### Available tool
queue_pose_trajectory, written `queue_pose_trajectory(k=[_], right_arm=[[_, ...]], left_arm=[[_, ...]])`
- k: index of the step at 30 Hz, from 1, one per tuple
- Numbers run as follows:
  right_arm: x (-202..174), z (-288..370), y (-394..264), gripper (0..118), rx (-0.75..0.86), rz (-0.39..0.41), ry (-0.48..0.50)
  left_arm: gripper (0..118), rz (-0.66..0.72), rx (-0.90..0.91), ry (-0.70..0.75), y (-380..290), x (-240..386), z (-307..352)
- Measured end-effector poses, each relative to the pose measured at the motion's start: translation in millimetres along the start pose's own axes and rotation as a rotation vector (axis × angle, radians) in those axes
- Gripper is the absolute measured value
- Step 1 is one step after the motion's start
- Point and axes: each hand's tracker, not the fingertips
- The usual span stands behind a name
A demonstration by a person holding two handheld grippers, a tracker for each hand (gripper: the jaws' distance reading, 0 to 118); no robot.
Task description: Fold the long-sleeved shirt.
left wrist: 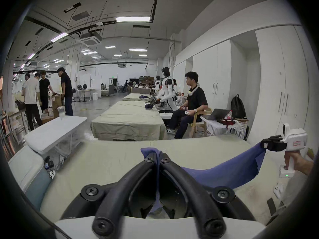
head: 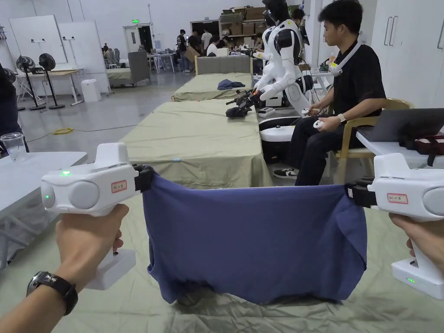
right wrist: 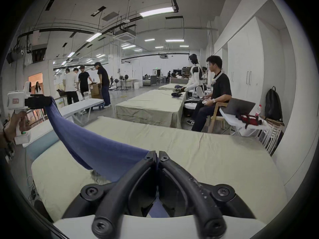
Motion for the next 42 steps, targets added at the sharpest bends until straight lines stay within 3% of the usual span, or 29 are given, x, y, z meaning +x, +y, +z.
queue_pose_trajectory(k=[15, 25, 29, 37, 42], right_arm=[[-50, 113, -138, 3, -0.105, 0.0, 0.102], [-77, 137, -228, 3, -0.206, -0.036, 0.152], [-89, 144, -252, 3, -0.245, -0.018, 0.164], [-95, 145, -294, 3, -0.318, -0.062, 0.161], [-102, 140, -308, 3, -0.363, -0.035, 0.153]], left_arm=[[0, 0.053, -0.134, -0.015, -163, 10, 125], [0, 0.108, -0.241, -0.014, -263, 1, 168], [0, 0.141, -0.267, -0.005, -290, 0, 182], [0, 0.181, -0.364, 0.015, -337, 9, 202], [0, 0.216, -0.439, 0.038, -356, 14, 207]])
